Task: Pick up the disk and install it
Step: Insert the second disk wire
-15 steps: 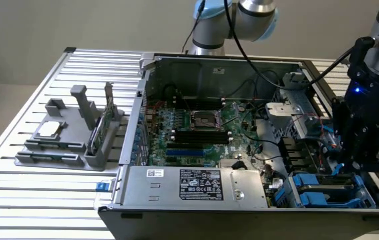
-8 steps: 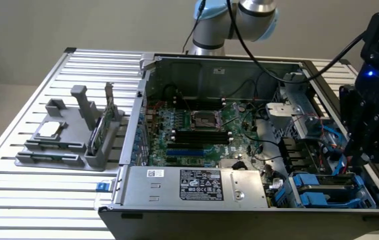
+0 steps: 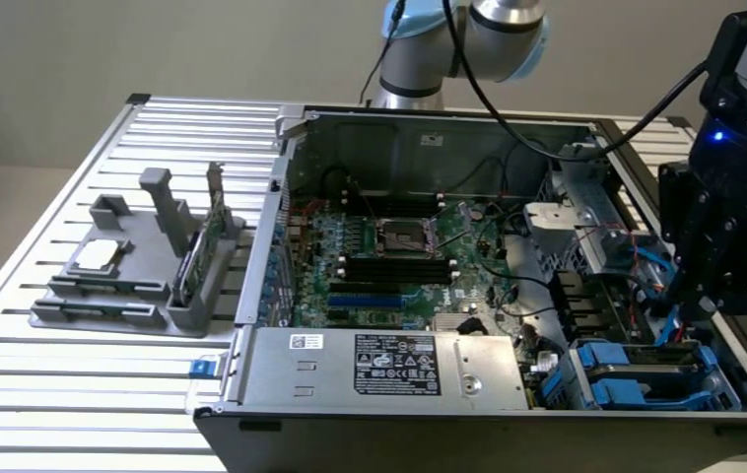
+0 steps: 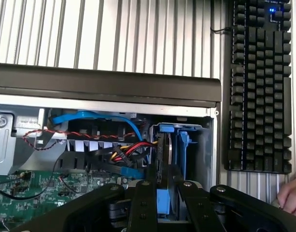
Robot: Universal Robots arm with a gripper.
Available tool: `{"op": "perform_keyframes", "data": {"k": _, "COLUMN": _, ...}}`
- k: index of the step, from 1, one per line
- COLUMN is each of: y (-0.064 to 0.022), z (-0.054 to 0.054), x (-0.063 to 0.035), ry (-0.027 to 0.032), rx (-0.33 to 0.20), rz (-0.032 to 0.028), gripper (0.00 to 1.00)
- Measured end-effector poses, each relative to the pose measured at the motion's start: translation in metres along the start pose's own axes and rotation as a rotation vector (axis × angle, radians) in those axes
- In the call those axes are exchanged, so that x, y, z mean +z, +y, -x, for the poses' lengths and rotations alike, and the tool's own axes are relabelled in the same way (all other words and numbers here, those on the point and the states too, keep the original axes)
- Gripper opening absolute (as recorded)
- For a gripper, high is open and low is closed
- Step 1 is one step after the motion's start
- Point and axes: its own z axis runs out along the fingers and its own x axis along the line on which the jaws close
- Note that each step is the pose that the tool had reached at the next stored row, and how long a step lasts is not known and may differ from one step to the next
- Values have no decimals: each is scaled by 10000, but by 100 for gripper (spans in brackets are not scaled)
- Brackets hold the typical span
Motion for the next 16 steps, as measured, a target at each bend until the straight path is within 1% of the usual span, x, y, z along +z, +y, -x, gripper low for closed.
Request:
{"op": "perform_keyframes", "data": {"k": 3, "y": -14, "z": -58, "x": -9, "ry": 4, "rx": -3, "rz": -50, "gripper": 25}}
{"op": "perform_keyframes", "data": {"k": 6, "y": -31, "z": -129, "x": -17, "ry": 5, "rx": -3, "rz": -81, "gripper": 25}}
{"op": "perform_keyframes", "data": {"k": 8, "y": -37, "z": -150, "x": -19, "ry": 7, "rx": -3, "rz": -84, "gripper": 25}}
{"op": "perform_keyframes", "data": {"k": 11, "y": -39, "z": -150, "x": -11, "ry": 6, "rx": -5, "rz": -84, "gripper": 25}}
{"op": "perform_keyframes", "data": {"k": 16, "y": -56, "z": -155, "x": 65, "ry": 8, "rx": -3, "rz": -84, "gripper": 25}}
